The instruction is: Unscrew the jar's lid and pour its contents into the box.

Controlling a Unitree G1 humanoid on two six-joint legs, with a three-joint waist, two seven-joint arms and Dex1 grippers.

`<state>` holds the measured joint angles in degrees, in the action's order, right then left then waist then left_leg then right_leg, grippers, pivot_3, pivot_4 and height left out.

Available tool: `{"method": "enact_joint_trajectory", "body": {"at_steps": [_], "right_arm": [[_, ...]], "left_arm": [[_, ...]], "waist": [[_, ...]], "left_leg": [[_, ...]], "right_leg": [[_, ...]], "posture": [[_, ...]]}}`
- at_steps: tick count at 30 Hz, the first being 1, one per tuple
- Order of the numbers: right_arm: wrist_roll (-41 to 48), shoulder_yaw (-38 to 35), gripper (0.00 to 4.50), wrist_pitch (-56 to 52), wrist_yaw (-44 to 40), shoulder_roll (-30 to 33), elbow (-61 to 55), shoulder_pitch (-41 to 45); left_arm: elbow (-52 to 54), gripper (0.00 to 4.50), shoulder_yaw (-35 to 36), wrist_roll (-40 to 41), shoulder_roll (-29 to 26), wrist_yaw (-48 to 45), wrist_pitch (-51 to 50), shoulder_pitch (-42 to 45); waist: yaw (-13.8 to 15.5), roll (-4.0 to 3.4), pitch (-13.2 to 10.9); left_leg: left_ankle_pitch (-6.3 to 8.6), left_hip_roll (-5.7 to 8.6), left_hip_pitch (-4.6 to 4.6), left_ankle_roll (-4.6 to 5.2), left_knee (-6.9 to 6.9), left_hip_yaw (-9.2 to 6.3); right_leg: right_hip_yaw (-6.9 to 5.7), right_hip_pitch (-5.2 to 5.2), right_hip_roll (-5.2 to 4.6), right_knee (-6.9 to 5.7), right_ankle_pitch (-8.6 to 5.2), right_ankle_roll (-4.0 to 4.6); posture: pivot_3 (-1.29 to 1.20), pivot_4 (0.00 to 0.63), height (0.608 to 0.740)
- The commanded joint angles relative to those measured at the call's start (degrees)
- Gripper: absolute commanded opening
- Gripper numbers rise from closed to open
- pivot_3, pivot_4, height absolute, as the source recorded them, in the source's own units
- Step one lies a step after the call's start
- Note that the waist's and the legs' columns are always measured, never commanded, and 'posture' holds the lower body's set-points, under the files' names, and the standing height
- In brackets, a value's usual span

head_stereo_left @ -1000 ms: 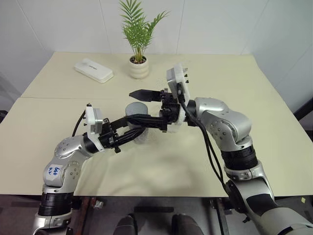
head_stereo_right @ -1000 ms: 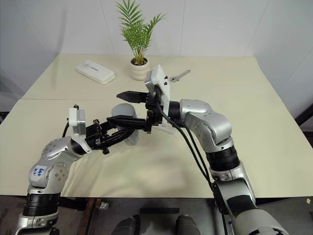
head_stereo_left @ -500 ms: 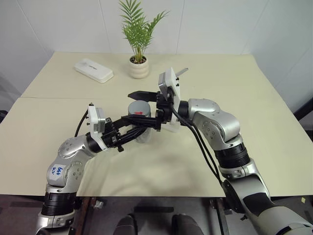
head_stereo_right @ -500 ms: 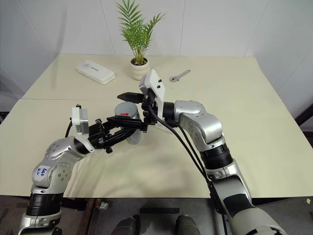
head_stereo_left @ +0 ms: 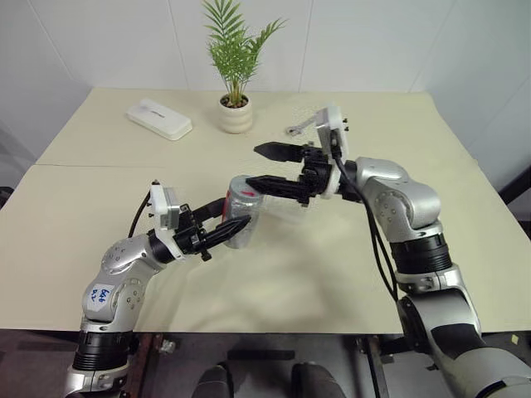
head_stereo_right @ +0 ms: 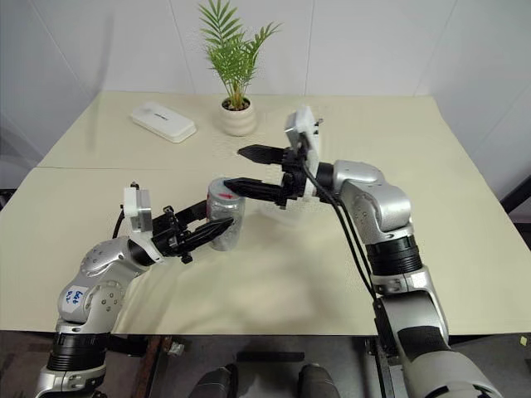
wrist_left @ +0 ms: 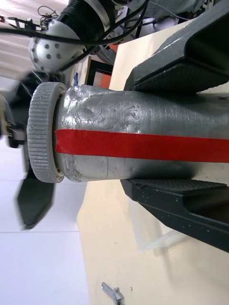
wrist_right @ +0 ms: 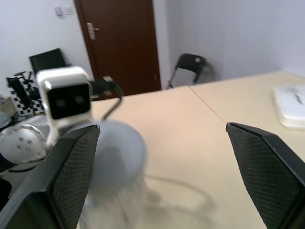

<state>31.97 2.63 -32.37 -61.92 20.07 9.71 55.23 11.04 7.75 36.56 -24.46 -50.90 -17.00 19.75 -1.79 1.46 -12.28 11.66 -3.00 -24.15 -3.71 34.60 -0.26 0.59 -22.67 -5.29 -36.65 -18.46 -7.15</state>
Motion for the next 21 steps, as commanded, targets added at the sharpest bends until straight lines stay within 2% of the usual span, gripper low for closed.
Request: {"method": "enact_joint_trajectory", "body": {"at_steps": [1, 12, 17, 21], "right_arm": [[0.3, -0.6, 4.46, 0.6, -1.3, 0.8, -0.9, 0.0], [0.0, -3.8, 4.46, 0.5, -0.2, 3.8, 1.7, -1.0], [5.8, -5.2, 4.46, -3.5, -0.5, 1.8, -3.6, -1.4], [7.1, -2.4, 4.46, -4.3, 0.9, -2.6, -7.9, -1.1]], "left_arm": [[2.4, 1.95, 0.3, 0.4, 0.5, 0.4, 1.7, 0.3], [2.6, 1.95, 1.7, 1.3, 0.4, 1.5, 1.4, 0.7], [2.0, 1.95, 1.9, 1.3, 0.5, 1.5, 1.3, 1.3], [1.6, 1.95, 0.9, 1.4, 1.9, 2.1, 1.0, 2.2]], "waist": [[0.0, 0.0, 0.0], [0.2, 0.0, 0.0], [0.1, 0.0, 0.0], [0.1, 0.0, 0.0]], "left_leg": [[0.0, 0.0, 0.0, 0.0, -0.01, 0.0], [0.0, 0.01, -0.02, 0.0, 0.01, 0.0], [0.0, 0.0, -0.02, 0.0, -0.01, 0.0], [0.0, 0.0, -0.01, 0.0, 0.01, 0.0]], "right_leg": [[0.0, 0.0, 0.0, 0.0, 0.0, 0.0], [0.0, 0.01, -0.01, 0.04, 0.01, -0.01], [0.01, 0.01, 0.0, 0.07, 0.01, -0.01], [0.01, 0.01, 0.0, 0.05, 0.01, -0.01]], "posture": [[0.0, 0.15, 0.74], [0.0, 0.15, 0.74], [0.0, 0.15, 0.74], [0.0, 0.15, 0.74]]}}
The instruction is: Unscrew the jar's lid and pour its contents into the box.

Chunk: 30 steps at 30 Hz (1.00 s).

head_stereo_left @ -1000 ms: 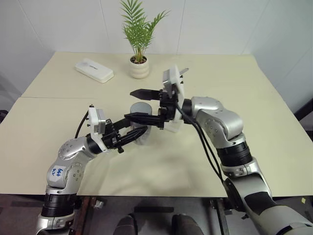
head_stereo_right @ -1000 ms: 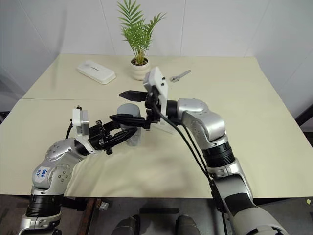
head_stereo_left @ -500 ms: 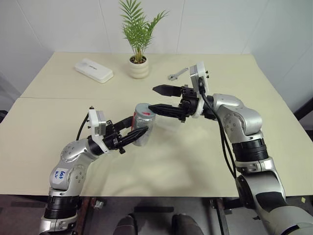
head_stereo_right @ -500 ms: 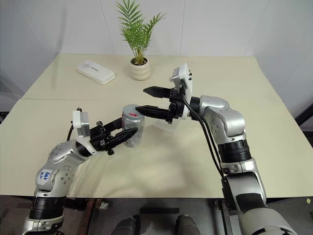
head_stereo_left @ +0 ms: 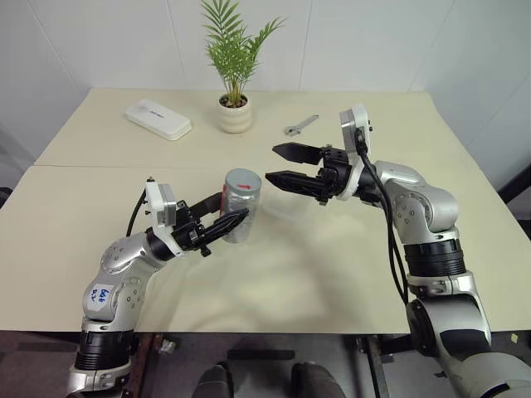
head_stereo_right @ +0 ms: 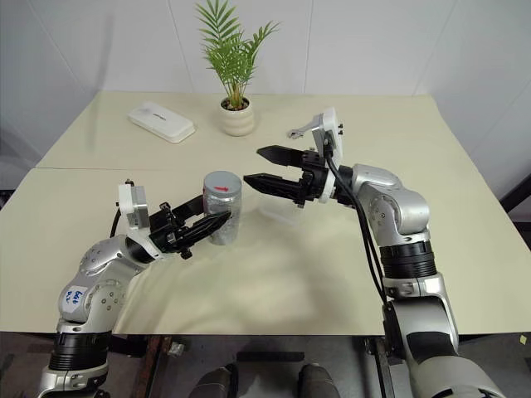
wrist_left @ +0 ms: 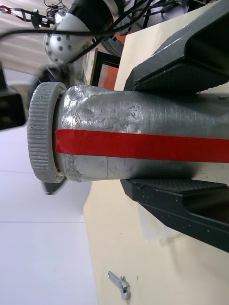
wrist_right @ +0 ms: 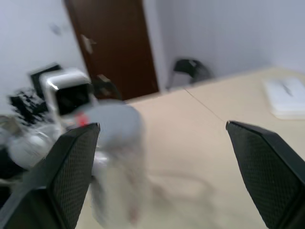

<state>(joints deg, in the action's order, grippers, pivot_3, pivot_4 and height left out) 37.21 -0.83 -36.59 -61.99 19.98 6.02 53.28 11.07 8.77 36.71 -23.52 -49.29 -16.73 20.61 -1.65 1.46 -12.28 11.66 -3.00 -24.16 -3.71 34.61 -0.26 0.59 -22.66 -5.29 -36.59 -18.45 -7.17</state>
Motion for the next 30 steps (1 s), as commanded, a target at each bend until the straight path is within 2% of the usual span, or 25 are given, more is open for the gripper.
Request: {"method": "enact_joint_trajectory", "body": {"at_steps": [1, 8, 12, 30], "right_arm": [[1.6, 1.5, 4.46, 0.0, 1.4, -3.5, -4.3, 1.0], [-1.5, 4.3, 4.46, 3.6, 2.8, -8.2, -1.2, 3.3], [-2.3, 4.2, 4.46, 4.9, 2.1, -8.8, 1.0, 4.6], [-2.8, 1.4, 4.46, 6.0, -4.8, -1.3, 9.2, 5.8]], "left_arm": [[1.5, 1.95, -0.4, 1.2, 1.3, 0.6, 0.6, 1.5], [2.4, 1.95, -1.2, 1.8, 3.6, 1.3, 0.3, 1.9], [3.0, 1.95, -1.3, 2.3, 4.2, 1.0, 0.1, 1.6], [2.7, 1.95, -1.3, 4.7, 6.4, -0.4, 0.9, 1.8]], "waist": [[0.0, 0.0, 0.0], [0.0, 0.0, 0.0], [0.1, 0.0, 0.0], [0.0, 0.0, 0.0]], "left_leg": [[0.0, 0.0, 0.0, 0.0, 0.01, 0.0], [0.0, 0.01, -0.01, 0.0, 0.02, 0.0], [0.0, 0.0, 0.0, 0.0, 0.01, 0.0], [0.0, 0.01, -0.01, 0.0, 0.02, 0.0]], "right_leg": [[0.0, 0.0, 0.0, 0.0, 0.0, 0.0], [0.0, 0.0, -0.01, -0.03, 0.0, -0.01], [0.0, 0.0, 0.01, -0.04, 0.0, -0.01], [0.0, 0.0, 0.0, -0.02, 0.0, -0.01]], "posture": [[0.0, 0.15, 0.74], [0.0, 0.15, 0.74], [0.0, 0.15, 0.74], [0.0, 0.15, 0.74]]}}
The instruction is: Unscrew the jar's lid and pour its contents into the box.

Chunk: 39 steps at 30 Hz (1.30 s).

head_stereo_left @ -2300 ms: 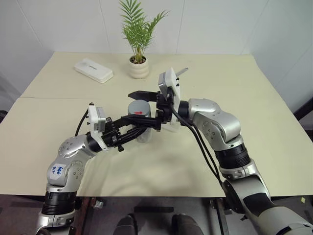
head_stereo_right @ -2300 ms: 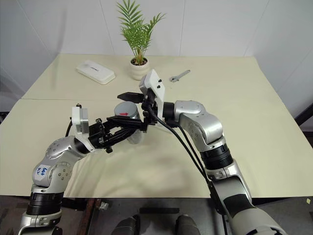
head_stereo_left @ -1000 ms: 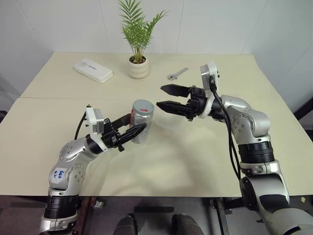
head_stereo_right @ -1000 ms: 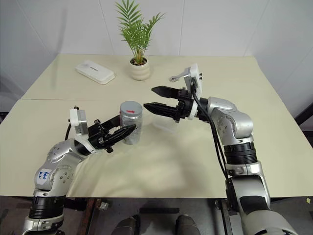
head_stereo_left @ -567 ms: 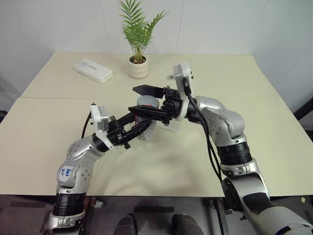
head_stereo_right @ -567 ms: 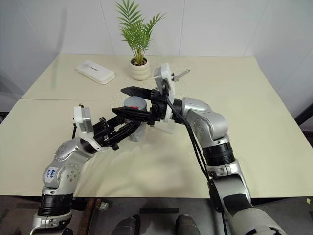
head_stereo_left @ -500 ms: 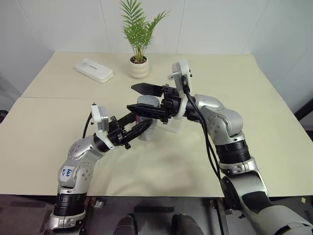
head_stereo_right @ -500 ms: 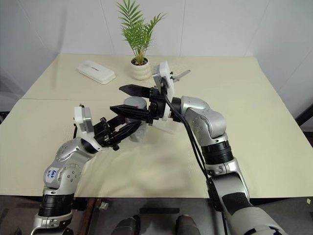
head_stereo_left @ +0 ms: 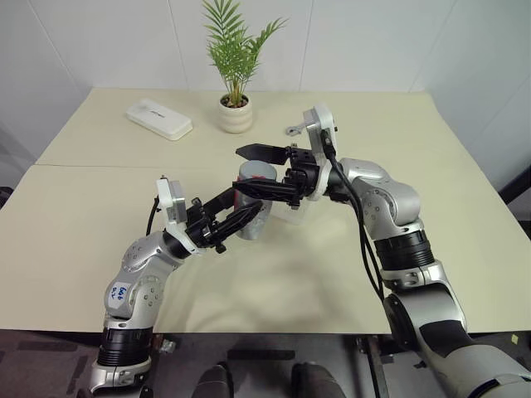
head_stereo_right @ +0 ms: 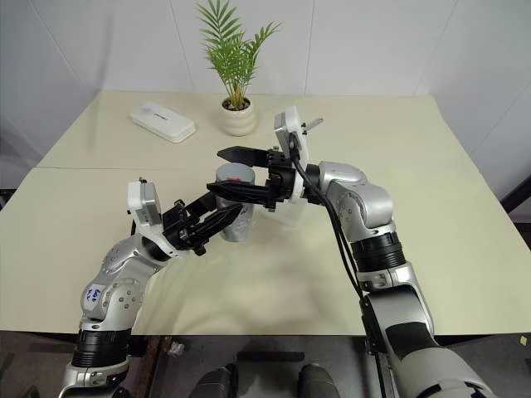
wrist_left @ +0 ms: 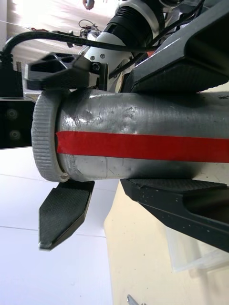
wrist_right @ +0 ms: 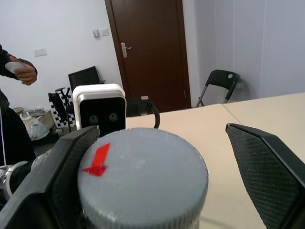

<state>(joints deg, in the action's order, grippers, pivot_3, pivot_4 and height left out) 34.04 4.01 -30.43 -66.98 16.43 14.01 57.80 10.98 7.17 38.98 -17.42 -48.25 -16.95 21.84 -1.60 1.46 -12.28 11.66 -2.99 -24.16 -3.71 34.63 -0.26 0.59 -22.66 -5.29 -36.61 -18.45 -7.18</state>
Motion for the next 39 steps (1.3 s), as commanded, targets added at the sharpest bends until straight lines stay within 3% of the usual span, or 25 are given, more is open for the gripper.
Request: {"method": "enact_joint_trajectory", "body": {"at_steps": [1, 23, 30, 39], "right_arm": [[0.6, -3.7, 4.46, -0.4, 0.0, 2.6, 1.5, 1.4], [-2.3, -6.0, 4.46, -0.6, -5.8, 11.1, 13.8, -0.6], [3.0, -6.7, 4.46, -7.0, -7.9, 11.5, 2.6, -1.8], [7.8, -5.0, 4.46, -11.2, -0.4, 2.8, -9.8, -0.5]], "left_arm": [[2.8, 1.95, 0.3, 2.4, 0.3, -1.5, 1.2, 0.6], [2.5, 1.95, 1.5, 2.6, 0.4, -1.8, 1.8, 0.3], [1.9, 1.95, 2.0, 2.5, -0.3, -2.2, 1.9, 0.6], [1.3, 1.95, 1.2, 2.3, -0.1, -2.2, 1.4, 1.0]], "waist": [[0.0, 0.0, 0.0], [0.0, 0.0, 0.0], [0.0, -0.01, 0.0], [0.0, -0.02, 0.0]], "left_leg": [[0.0, 0.0, 0.0, 0.0, 0.0, 0.0], [0.0, 0.02, -0.01, 0.0, 0.01, 0.01], [0.0, 0.02, -0.01, 0.0, 0.03, 0.02], [0.01, 0.01, -0.01, -0.01, 0.06, 0.01]], "right_leg": [[0.0, 0.0, 0.0, 0.0, 0.0, 0.0], [0.02, 0.03, 0.0, 0.09, 0.01, -0.03], [0.03, 0.03, 0.0, 0.09, 0.02, -0.04], [0.03, 0.03, 0.0, 0.07, 0.03, -0.05]], "posture": [[0.0, 0.15, 0.74], [0.0, 0.15, 0.74], [0.0, 0.15, 0.74], [0.0, 0.15, 0.74]]}}
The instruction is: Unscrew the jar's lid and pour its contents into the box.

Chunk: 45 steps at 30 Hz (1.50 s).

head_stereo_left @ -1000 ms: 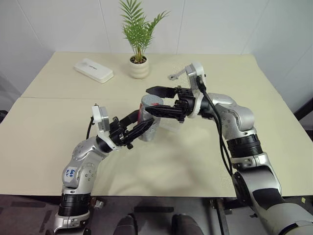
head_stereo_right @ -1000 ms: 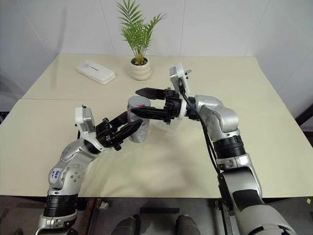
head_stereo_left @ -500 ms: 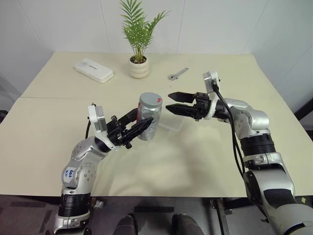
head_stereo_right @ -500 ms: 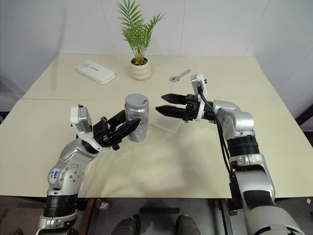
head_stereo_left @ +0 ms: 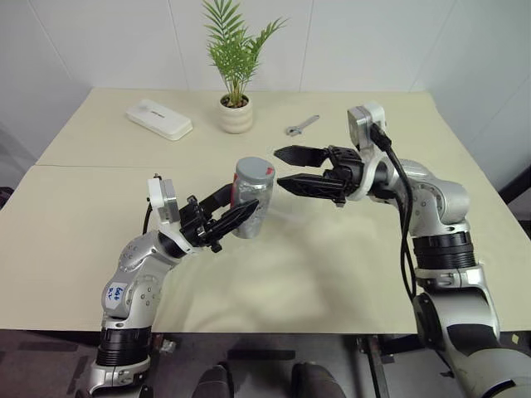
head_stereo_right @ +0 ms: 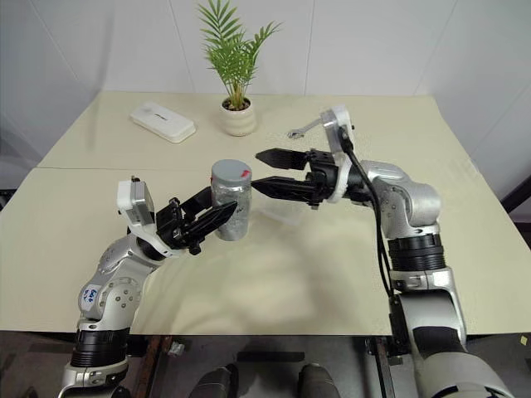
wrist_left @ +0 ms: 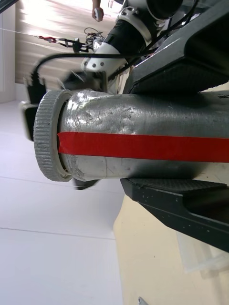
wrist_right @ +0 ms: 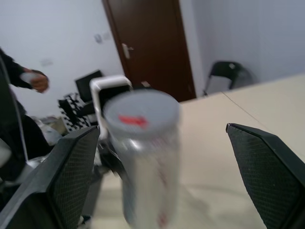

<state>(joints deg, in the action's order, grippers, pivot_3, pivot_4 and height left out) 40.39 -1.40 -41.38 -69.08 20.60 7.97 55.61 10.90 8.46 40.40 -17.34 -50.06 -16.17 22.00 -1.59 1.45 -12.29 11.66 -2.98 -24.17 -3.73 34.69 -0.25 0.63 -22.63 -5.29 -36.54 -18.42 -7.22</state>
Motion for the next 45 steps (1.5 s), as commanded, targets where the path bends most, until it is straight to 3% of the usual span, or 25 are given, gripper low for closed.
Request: {"method": "enact_joint_trajectory", "body": {"at_steps": [1, 17, 45], "right_arm": [[1.3, 0.8, 4.46, -0.2, 2.2, -2.0, -4.1, 1.8], [-3.3, 3.4, 4.46, 5.4, 4.5, -7.3, 1.9, 5.3], [-5.1, -0.2, 4.46, 7.6, 0.0, 3.0, 12.2, 3.8]], "left_arm": [[1.4, 1.95, -0.1, 0.9, -0.3, -0.5, 0.5, 0.8], [1.8, 1.95, -0.6, 1.1, -0.2, -0.3, 0.2, 1.0], [1.5, 1.95, -0.8, 0.9, -0.1, 0.1, 1.2, 1.0]], "waist": [[0.0, 0.0, 0.0], [0.0, 0.0, 0.0], [0.0, 0.0, 0.0]], "left_leg": [[0.0, 0.0, 0.0, 0.0, -0.01, 0.0], [0.01, 0.0, -0.01, 0.01, -0.02, 0.0], [0.01, 0.0, -0.01, 0.02, -0.03, 0.0]], "right_leg": [[0.0, 0.0, 0.0, 0.0, 0.0, 0.0], [0.0, 0.0, -0.01, 0.01, 0.0, 0.0], [0.0, -0.01, 0.01, 0.02, 0.0, 0.0]], "posture": [[0.0, 0.15, 0.74], [0.0, 0.15, 0.74], [0.0, 0.15, 0.74]]}}
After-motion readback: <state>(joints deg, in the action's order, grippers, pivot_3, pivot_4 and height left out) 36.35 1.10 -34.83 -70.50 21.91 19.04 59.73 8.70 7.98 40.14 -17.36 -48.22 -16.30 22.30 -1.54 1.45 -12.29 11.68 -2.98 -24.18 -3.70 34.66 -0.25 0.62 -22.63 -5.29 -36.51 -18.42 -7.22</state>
